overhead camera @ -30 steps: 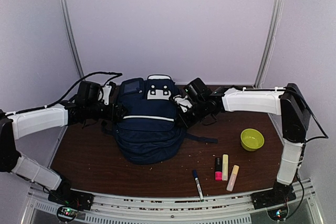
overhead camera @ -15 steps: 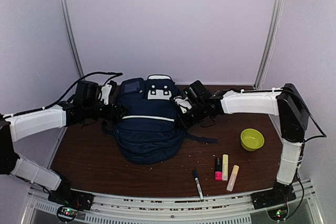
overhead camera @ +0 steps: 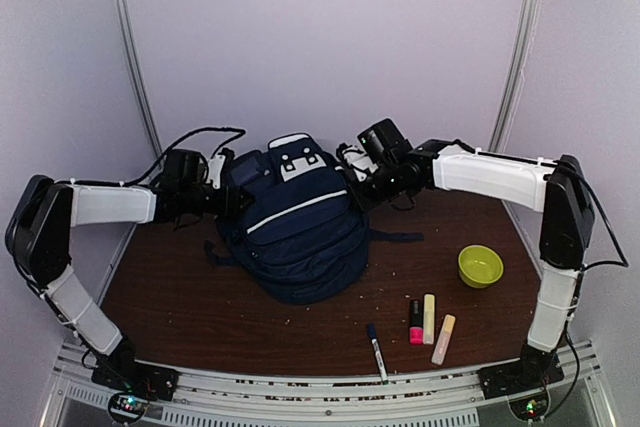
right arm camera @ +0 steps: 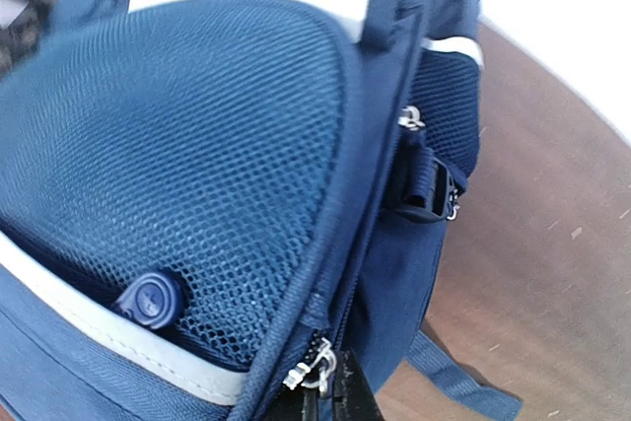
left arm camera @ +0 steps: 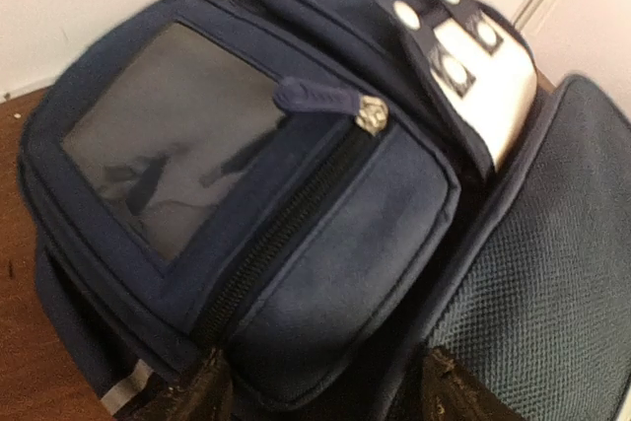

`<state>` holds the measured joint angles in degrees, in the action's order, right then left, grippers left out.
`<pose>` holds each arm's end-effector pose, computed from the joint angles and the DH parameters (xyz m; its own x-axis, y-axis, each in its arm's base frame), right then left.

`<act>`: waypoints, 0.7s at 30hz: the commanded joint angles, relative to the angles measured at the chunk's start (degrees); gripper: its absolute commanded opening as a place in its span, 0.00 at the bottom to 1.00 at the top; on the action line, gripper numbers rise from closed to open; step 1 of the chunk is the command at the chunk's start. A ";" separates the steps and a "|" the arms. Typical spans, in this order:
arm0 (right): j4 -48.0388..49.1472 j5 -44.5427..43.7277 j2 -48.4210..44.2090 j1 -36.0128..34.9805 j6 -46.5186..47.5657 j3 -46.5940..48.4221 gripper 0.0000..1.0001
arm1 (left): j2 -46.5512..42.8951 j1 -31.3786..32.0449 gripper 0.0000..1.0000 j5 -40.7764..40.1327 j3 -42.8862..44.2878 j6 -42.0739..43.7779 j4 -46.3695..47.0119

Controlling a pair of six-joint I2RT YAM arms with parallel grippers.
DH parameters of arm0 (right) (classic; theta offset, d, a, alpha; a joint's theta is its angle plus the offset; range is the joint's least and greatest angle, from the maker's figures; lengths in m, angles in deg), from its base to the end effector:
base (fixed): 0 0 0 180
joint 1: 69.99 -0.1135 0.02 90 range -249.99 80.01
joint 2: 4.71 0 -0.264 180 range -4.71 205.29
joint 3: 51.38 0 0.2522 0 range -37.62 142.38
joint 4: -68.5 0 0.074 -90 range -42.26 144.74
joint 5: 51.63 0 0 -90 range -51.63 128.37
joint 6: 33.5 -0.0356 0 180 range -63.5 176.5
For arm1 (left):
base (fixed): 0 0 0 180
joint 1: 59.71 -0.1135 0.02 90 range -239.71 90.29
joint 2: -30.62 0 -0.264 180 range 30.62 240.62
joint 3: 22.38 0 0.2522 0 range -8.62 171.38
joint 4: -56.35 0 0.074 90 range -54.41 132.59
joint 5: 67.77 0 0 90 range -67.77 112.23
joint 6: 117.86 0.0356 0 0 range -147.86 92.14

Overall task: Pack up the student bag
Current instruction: Hold the upper front pocket of the student bag.

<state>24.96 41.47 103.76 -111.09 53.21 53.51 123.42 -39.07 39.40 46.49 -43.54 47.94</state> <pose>0.3227 0.2840 0.2679 -0.5905 -0.4391 -0.6771 -0.6513 0.7547 0.0786 0.3282 -0.1349 0.2171 -0.6361 -0.0363 -0.7708 0.4137 0.8271 -0.3804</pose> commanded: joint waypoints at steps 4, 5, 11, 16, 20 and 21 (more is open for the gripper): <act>3.68 -3.42 -0.94 0.59 6.83 13.26 0.00 | 1.31 8.66 0.67 9.28 -9.61 0.29 16.99; 3.68 -2.98 -0.85 0.46 7.46 14.34 0.00 | 1.08 10.10 0.66 10.52 -10.81 0.92 19.04; 7.10 -1.34 -3.04 -1.65 15.11 15.28 0.00 | -6.50 17.52 0.62 12.66 -21.36 7.33 30.68; 11.79 -1.53 -6.34 -5.30 25.59 14.28 0.00 | -17.04 18.81 0.63 12.81 -18.63 16.39 20.00; 17.16 2.91 -10.94 -7.71 35.58 9.88 0.00 | -25.71 18.82 0.75 10.99 -14.03 25.42 9.49; 19.15 3.65 -12.22 -8.36 38.15 7.85 0.00 | -26.82 18.82 0.77 10.45 -12.99 27.74 7.64</act>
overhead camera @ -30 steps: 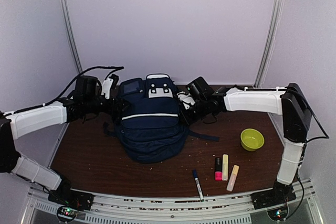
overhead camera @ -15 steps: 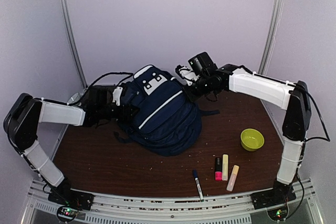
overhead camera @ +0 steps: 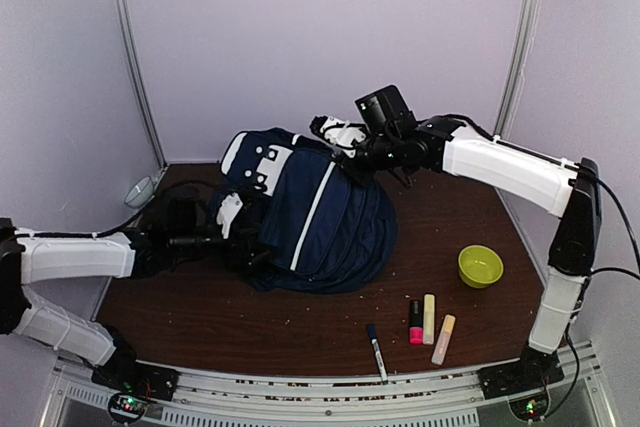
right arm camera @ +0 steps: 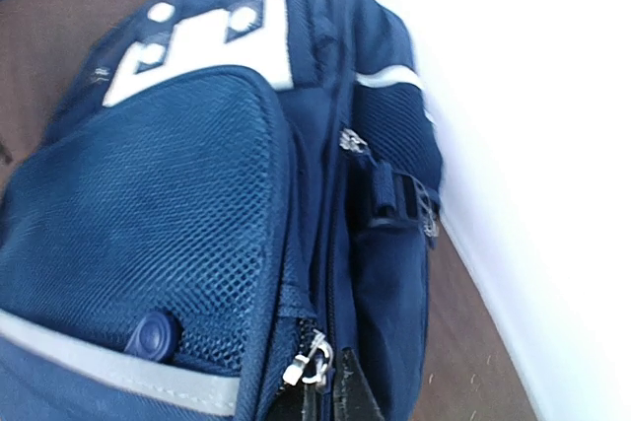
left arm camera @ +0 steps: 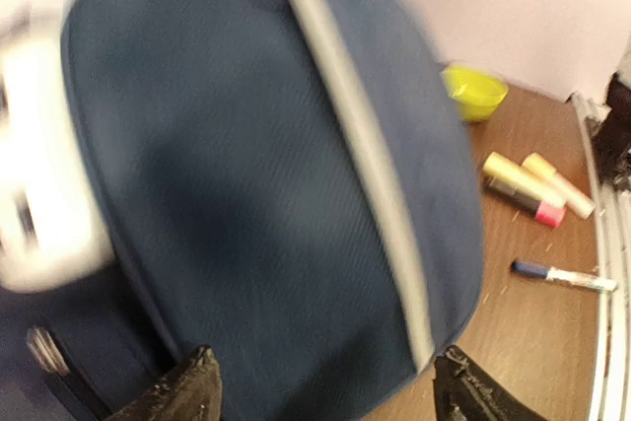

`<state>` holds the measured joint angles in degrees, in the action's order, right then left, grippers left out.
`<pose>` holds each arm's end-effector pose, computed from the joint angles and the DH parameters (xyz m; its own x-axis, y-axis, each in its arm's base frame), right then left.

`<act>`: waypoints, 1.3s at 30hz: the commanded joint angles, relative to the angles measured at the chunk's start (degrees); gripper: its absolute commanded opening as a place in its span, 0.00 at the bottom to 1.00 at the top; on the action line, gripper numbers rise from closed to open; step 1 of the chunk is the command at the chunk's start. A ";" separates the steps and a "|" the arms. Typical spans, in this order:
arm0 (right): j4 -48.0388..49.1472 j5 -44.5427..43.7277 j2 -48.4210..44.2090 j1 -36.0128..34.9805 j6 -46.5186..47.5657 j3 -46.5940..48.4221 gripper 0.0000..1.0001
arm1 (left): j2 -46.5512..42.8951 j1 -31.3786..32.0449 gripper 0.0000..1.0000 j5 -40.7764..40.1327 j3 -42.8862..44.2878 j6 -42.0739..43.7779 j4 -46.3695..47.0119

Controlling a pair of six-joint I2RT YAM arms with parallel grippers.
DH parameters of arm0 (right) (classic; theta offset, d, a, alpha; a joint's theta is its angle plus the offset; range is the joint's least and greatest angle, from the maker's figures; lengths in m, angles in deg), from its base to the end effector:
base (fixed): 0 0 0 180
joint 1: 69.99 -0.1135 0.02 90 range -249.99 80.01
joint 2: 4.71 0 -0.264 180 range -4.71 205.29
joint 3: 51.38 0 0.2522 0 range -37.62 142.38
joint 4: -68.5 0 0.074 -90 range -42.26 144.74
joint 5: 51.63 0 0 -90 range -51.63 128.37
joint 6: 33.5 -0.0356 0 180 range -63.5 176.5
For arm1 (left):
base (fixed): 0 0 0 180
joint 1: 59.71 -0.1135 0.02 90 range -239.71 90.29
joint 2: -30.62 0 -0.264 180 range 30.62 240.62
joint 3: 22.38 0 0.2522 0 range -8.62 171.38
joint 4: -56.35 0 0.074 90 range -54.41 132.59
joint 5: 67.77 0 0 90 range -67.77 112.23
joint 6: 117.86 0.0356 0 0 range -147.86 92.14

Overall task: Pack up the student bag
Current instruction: Hold the upper front pocket of the student bag, then unzip the upper front pocket of the student bag.

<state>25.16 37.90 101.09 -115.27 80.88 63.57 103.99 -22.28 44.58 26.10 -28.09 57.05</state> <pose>0.3039 0.3064 0.3460 -0.0688 -0.6561 -0.7515 -0.8060 0.4804 -0.3456 0.2068 -0.1753 0.2165 -0.3288 0.2469 -0.9116 0.8363 0.5246 -0.1595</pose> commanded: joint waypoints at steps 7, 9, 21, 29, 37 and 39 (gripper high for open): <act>31.79 7.42 -15.52 -8.06 28.47 -16.48 0.00 | -5.10 1.21 0.88 7.11 18.29 21.04 -12.51; 31.77 7.41 -15.89 -8.66 30.18 -17.14 0.00 | -0.79 0.71 0.89 10.75 25.09 25.78 -21.49; 31.28 5.17 -19.04 -11.85 36.00 -20.32 0.00 | 14.99 -0.47 0.62 8.98 44.41 41.74 -41.50; 34.80 -0.84 -21.05 -11.91 36.32 -24.81 0.00 | 9.62 -1.62 0.00 10.17 35.73 37.19 -32.52; 36.49 -14.30 -24.27 -11.20 35.75 -32.49 0.00 | 0.87 -9.47 0.00 -5.36 23.39 19.61 -7.22; 36.15 -16.73 -24.57 -10.99 34.73 -34.22 0.00 | -0.32 -9.71 0.00 -8.63 22.30 17.45 -4.33</act>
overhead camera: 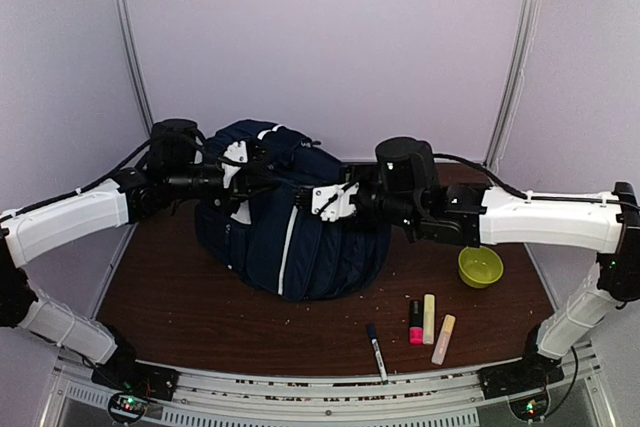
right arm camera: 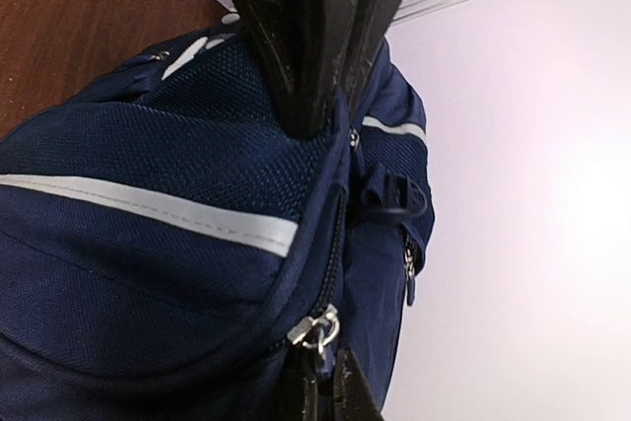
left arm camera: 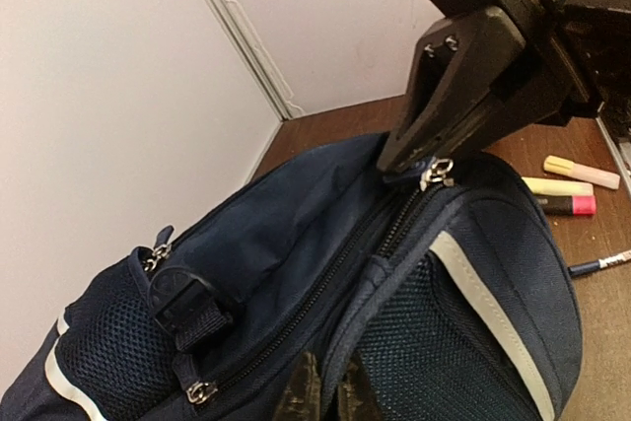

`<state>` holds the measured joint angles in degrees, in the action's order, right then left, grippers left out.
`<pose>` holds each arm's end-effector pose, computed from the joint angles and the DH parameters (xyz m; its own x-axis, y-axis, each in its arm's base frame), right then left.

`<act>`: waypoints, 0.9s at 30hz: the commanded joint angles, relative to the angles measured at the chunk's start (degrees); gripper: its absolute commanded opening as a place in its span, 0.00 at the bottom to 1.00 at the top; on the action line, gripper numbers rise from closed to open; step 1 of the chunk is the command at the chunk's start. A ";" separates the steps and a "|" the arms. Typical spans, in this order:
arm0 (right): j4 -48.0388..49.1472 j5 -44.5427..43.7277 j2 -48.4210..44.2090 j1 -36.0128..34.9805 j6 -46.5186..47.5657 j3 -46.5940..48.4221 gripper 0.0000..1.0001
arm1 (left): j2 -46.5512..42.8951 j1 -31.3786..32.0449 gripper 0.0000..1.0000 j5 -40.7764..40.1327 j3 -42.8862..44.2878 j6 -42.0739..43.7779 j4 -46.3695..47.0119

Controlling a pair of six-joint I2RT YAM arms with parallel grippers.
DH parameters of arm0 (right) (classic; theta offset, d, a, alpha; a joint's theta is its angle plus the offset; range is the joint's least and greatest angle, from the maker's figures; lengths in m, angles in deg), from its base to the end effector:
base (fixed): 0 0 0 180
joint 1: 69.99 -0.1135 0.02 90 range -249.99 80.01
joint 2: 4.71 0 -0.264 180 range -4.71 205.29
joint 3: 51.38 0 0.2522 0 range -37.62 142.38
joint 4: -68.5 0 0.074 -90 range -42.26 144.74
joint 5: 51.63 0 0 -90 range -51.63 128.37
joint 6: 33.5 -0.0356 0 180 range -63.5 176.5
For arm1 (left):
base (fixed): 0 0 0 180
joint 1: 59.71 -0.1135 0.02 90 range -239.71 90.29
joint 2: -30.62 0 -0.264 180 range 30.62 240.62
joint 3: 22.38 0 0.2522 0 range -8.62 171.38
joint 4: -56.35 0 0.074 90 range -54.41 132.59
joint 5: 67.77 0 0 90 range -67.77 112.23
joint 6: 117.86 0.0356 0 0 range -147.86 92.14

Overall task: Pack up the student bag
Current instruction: Unzip the upper front pocket of the student bag.

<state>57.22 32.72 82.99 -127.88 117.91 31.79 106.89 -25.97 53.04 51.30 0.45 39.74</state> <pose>0.1976 0.3082 0.3276 0.6266 -0.6454 -0.4369 -0.5064 0.0889 -0.8577 0.2460 -0.1863 0.3242 0.1762 0.3721 -0.9113 0.9038 0.3056 0.2996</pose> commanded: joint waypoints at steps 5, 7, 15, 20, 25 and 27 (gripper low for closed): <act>1.64 -14.25 -6.55 1.50 -6.20 -6.59 0.00 | -5.90 -7.60 0.00 -24.65 -4.22 -16.64 17.76; 1.00 -15.10 -5.66 0.91 -7.84 -8.36 0.00 | -6.04 -7.92 0.00 -26.54 -3.68 -17.65 17.70; -1.95 -4.68 -6.89 -0.66 -16.46 -12.56 0.00 | -7.31 -7.96 0.00 -16.57 -6.01 -17.86 21.83; 1.60 1.75 -6.24 -0.99 -22.79 -15.94 0.00 | -6.84 -7.90 0.00 -16.73 -5.56 -18.65 20.94; 5.84 7.71 0.54 -1.82 -32.85 -16.67 0.00 | -6.50 -7.95 0.00 -15.23 -5.98 -20.48 22.43; 7.60 7.83 3.67 -2.13 -35.46 -16.88 0.00 | -6.40 -7.97 0.00 -15.08 -5.68 -20.43 21.87</act>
<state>65.68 36.37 80.98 -128.82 91.57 17.04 102.87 -29.62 45.39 44.28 -16.20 50.73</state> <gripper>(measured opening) 0.035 0.041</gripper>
